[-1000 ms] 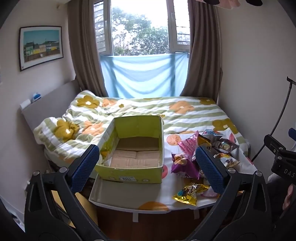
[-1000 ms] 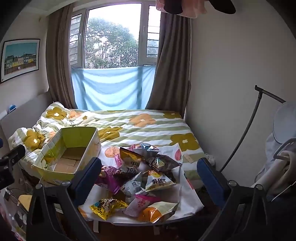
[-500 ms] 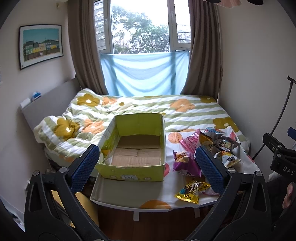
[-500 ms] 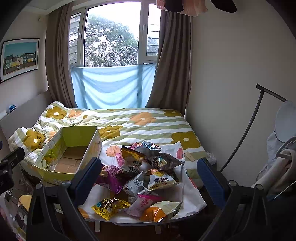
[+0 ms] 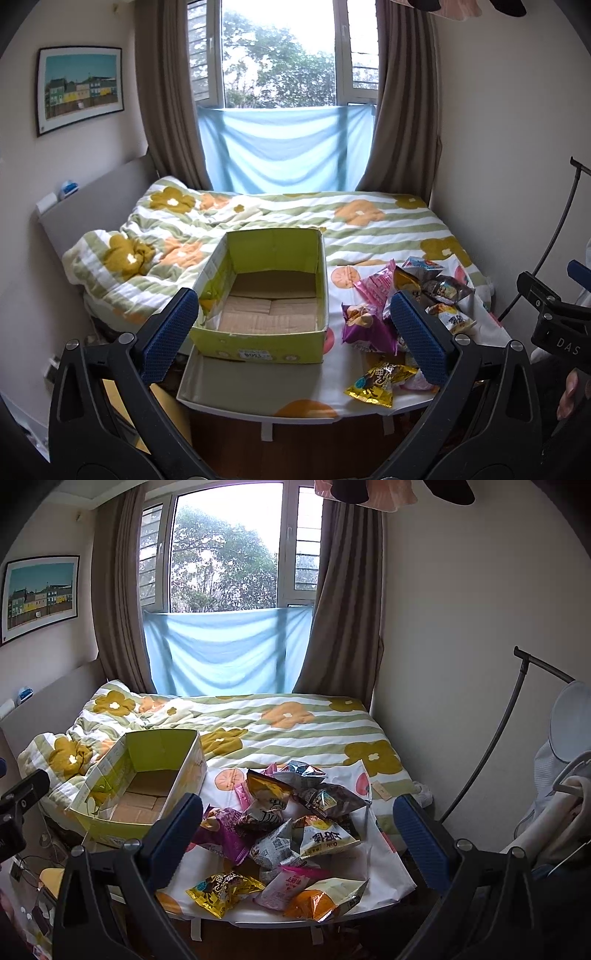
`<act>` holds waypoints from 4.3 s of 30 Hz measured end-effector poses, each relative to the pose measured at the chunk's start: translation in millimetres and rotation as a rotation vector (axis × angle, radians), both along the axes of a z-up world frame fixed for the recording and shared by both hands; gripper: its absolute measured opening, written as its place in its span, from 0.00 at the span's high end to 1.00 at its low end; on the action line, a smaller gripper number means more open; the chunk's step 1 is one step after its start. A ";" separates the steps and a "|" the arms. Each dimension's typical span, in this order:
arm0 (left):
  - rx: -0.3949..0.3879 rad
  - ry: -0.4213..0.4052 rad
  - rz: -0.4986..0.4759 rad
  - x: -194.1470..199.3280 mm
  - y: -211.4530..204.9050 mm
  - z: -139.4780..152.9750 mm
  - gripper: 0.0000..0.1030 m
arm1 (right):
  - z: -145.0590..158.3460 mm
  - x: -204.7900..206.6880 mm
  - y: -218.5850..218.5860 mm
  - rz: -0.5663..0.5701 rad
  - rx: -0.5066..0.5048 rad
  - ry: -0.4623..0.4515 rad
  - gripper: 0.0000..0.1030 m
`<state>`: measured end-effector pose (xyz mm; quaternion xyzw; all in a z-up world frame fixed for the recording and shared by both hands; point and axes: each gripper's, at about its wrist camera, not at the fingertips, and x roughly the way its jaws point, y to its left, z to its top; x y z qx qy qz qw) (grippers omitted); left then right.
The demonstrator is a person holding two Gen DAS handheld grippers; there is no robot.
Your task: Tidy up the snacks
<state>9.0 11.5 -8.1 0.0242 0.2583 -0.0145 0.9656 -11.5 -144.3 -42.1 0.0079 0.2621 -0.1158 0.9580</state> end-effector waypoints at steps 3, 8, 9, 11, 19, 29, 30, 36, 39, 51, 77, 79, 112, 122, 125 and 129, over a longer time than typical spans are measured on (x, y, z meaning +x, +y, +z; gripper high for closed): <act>0.000 0.000 -0.004 -0.3 0.9 0.4 0.00 | 0.2 0.1 0.8 0.001 0.000 0.000 0.00; 0.007 0.003 -0.003 -0.9 0.1 0.9 0.00 | 0.2 0.6 0.9 0.001 0.001 0.001 0.00; 0.006 0.003 -0.004 -0.7 0.1 1.0 0.00 | 0.1 0.6 2.0 0.001 0.000 0.001 0.00; 0.006 0.003 -0.003 -0.3 -0.4 1.1 0.00 | 0.1 0.6 1.4 0.002 0.002 0.000 0.00; 0.006 0.010 -0.003 -1.0 -0.3 0.8 0.00 | 1.3 3.7 4.8 0.009 0.010 0.006 0.00; 0.014 0.011 -0.003 -1.6 -2.3 0.3 0.00 | 1.4 3.7 1.0 0.010 0.013 0.007 0.00; 0.014 0.010 -0.003 -1.8 -2.5 0.3 0.00 | 1.3 3.3 0.8 0.010 0.014 0.007 0.00; 0.013 0.011 -0.002 -1.4 -2.7 0.2 0.00 | 1.0 2.5 0.6 0.010 0.015 0.008 0.00; 0.012 0.012 -0.001 -1.2 -2.0 0.2 0.00 | 0.9 1.4 0.6 0.008 0.010 0.005 0.00; 0.000 0.017 -0.003 -3.1 -2.7 1.2 0.00 | 1.2 1.3 1.1 0.008 0.013 0.007 0.00; 0.017 0.562 -0.479 112.9 -84.9 -191.8 0.00 | -133.5 10.3 -73.0 -0.030 0.182 0.282 0.00; 0.007 0.608 -0.485 120.0 -92.9 -213.8 0.00 | -154.0 15.0 -79.0 0.005 0.192 0.306 0.00; -0.023 0.773 -0.437 120.9 -102.5 -294.7 0.43 | -233.6 52.6 -110.4 0.167 0.228 0.404 0.29; -0.048 0.723 -0.403 125.9 -95.8 -252.4 0.43 | -198.3 35.4 -118.0 0.144 0.228 0.364 0.29; -0.063 0.690 -0.397 122.4 -95.8 -227.1 0.43 | -182.2 32.5 -122.6 0.136 0.220 0.350 0.29; -0.080 0.632 -0.392 119.8 -94.7 -199.3 0.43 | -155.1 34.8 -124.6 0.144 0.189 0.325 0.29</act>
